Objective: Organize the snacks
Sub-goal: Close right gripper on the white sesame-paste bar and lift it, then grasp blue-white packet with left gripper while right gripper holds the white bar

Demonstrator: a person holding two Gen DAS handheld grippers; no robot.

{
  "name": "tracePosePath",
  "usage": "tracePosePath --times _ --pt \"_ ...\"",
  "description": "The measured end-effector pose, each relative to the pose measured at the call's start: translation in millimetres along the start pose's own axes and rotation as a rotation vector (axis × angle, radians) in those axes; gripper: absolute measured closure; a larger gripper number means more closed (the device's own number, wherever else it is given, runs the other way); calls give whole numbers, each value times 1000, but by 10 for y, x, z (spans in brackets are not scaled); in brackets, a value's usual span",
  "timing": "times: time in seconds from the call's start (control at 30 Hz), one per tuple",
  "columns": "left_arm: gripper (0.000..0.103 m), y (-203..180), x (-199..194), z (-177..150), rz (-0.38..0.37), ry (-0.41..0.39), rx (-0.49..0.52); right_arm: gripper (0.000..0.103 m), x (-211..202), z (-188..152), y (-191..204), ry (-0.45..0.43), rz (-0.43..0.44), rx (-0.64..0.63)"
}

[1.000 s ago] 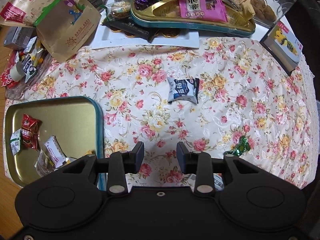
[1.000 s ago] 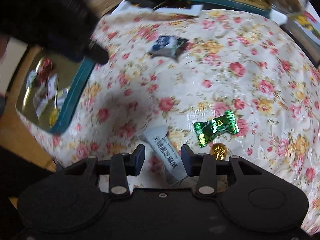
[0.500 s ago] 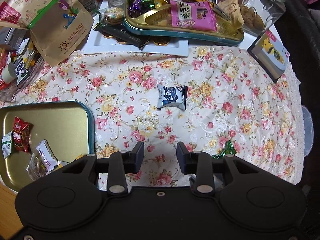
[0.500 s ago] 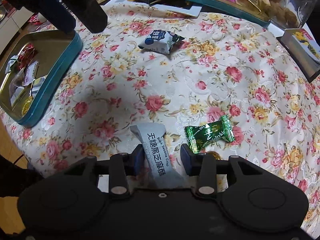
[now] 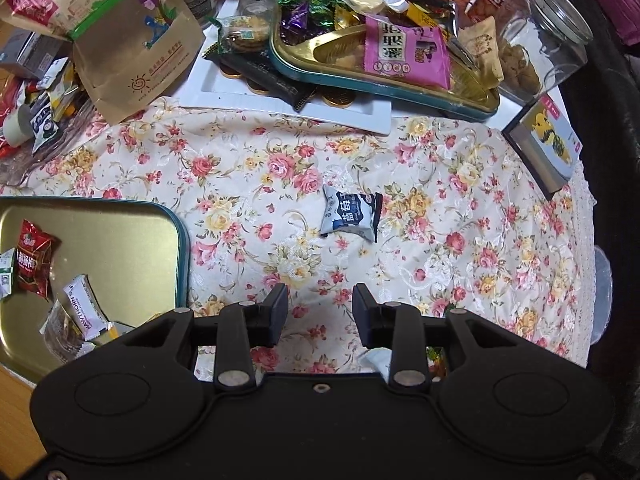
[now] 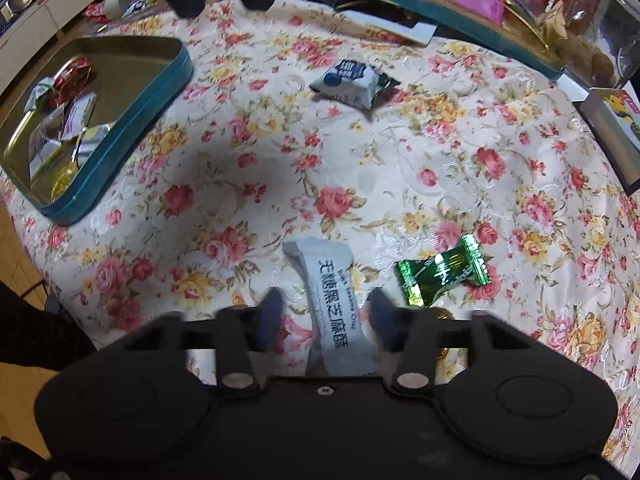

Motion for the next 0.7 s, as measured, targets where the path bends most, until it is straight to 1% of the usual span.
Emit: tracePosePath --times 0.03,0.13,0.23,0.33,0.4,0.47,0.57,0.7 --pt "60 8 -3 7 4 -6 -4 81 -11 12 -20 1 2 9" --pt "60 29 -17 38 20 -40 -7 81 -40 73 -89 4 31 65" --pt "60 23 -4 74 43 -72 -7 81 -175 182 -180 -37 67 121" --pt "60 -34 67 117 54 -93 0 81 -353 319 -368 -87 110 244" --pt "59 -103 142 140 53 -96 13 81 -459 385 -530 -117 122 334" --pt "59 -177 229 160 47 -98 21 81 -571 435 -706 -157 110 415" --pt "59 -293 383 192 43 -99 39 81 -714 474 -952 -215 62 511" --pt "59 -429 562 220 60 -121 66 81 -816 474 -1204 -259 -1 618"
Point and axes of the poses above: each gripper's, at about its wrist camera, not at the fingertips, and x roughly the way its jaws point, y to its left, z to its top, the point moved 4 cm from there along x, roughly the way its jaws point, and after that the axes turned 5 degrees about -y, right-handed, at the moved point
